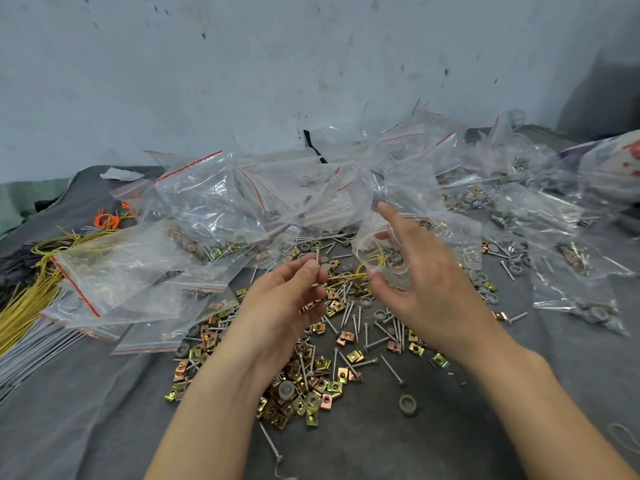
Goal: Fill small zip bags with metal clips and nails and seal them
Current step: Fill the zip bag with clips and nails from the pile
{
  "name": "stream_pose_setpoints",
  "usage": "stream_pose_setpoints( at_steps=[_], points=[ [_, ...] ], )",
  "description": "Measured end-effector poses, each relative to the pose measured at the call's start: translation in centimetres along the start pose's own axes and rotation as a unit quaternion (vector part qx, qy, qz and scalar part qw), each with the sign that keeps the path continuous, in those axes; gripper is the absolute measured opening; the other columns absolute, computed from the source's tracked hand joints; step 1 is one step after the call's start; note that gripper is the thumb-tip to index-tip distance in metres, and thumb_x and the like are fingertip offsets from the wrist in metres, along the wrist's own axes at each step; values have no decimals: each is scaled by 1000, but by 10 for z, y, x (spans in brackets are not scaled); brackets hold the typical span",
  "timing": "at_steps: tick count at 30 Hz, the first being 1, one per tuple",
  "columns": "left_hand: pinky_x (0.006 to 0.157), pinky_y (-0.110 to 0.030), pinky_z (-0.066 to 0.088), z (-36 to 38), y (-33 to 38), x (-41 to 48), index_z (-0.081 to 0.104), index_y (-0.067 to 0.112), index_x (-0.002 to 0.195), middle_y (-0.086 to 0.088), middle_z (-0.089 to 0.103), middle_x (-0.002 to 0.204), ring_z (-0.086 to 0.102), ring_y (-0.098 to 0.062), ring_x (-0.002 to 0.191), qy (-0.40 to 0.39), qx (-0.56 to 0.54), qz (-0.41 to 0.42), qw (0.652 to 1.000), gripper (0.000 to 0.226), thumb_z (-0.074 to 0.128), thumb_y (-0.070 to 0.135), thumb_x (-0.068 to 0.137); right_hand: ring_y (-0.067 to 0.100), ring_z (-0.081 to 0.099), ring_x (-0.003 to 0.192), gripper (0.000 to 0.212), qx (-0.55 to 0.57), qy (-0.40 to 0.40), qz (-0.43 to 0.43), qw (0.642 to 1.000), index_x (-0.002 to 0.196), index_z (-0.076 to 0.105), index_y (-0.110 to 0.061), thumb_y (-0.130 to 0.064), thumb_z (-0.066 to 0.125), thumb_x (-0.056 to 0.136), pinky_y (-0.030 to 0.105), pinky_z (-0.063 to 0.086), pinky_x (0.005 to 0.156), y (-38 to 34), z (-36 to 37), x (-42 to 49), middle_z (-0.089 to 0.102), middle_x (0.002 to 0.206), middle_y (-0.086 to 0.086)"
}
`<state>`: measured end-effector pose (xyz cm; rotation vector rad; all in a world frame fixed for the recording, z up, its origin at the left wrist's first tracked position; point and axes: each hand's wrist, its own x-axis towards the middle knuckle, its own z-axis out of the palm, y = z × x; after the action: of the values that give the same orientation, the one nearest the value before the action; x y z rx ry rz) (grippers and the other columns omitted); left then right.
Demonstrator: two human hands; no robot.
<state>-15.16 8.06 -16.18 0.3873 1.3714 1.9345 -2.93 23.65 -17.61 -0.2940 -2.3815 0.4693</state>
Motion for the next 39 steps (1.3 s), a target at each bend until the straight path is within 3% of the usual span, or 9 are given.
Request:
stream_pose_setpoints(
  at_steps=[5, 10, 16, 19, 24, 29, 33, 36, 39],
  points=[
    [64, -24, 52, 0, 1, 2, 70, 13, 107, 3, 65, 78, 59, -7, 64, -5, -30, 9, 999, 18, 56, 11, 96, 14, 53, 120, 75, 4, 11, -7, 1000, 157, 21, -20, -36, 58, 93, 47, 39, 112, 0, 0, 0, 58, 125, -4],
    [65, -24, 51, 10, 4, 0, 72, 21, 99, 5, 64, 79, 60, -6, 68, 30, 88, 80, 992, 28, 48, 7, 101, 13, 52, 119, 75, 2, 13, -13, 1000, 157, 22, -20, -36, 57, 93, 47, 40, 111, 1, 1, -1, 58, 122, -3],
    [73, -11, 49, 28, 13, -10, 66, 31, 106, 13, 69, 94, 63, 2, 83, 21, 327, 272, 905, 17, 58, 19, 99, 18, 54, 121, 76, -2, 9, -17, 1000, 157, 22, -19, -40, 55, 92, 49, 40, 110, 1, 1, 0, 59, 124, -2],
    [71, -8, 45, 42, 9, -12, 63, 30, 110, 16, 67, 94, 62, 5, 87, 9, 377, 291, 879, 17, 61, 20, 97, 18, 54, 123, 77, 1, 6, -19, 1000, 157, 23, -19, -39, 57, 92, 50, 39, 111, 0, 1, -1, 59, 127, -1],
    [86, -12, 49, 48, 5, -14, 59, 29, 125, 20, 64, 112, 58, 9, 104, -17, 415, 306, 857, 27, 57, 31, 98, 16, 53, 124, 77, 13, 7, -10, 1000, 157, 24, -20, -40, 59, 91, 50, 39, 110, 1, 0, -2, 59, 131, 0],
    [74, -2, 44, 24, 15, -14, 59, 33, 118, 24, 63, 102, 57, 15, 94, 24, 419, 276, 865, 19, 53, 32, 100, 14, 52, 124, 75, 10, 2, -4, 1000, 158, 20, -24, -47, 49, 93, 49, 38, 112, -1, -2, -2, 57, 130, -4],
    [79, -9, 45, 8, 9, -14, 58, 36, 120, 24, 61, 104, 57, 12, 93, -35, 613, 175, 770, 21, 49, 33, 101, 9, 47, 129, 75, 15, -4, 9, 1000, 157, 16, -30, -46, 52, 94, 46, 35, 115, -2, -3, -2, 53, 136, -9],
    [89, -22, 49, 7, -1, -15, 59, 34, 122, 18, 63, 112, 59, 2, 100, -113, 672, 94, 726, 23, 50, 29, 102, 8, 47, 128, 75, 20, -3, 12, 1000, 157, 19, -27, -41, 56, 94, 46, 35, 115, -3, -4, -2, 55, 134, -7],
    [100, -31, 45, 3, -6, -13, 61, 31, 121, 12, 59, 122, 53, -8, 114, -121, 717, 87, 681, 28, 50, 16, 100, 12, 50, 127, 74, 23, -2, 13, 1000, 157, 22, -24, -37, 58, 94, 46, 35, 114, -4, -5, -2, 57, 131, -5]
  ],
)
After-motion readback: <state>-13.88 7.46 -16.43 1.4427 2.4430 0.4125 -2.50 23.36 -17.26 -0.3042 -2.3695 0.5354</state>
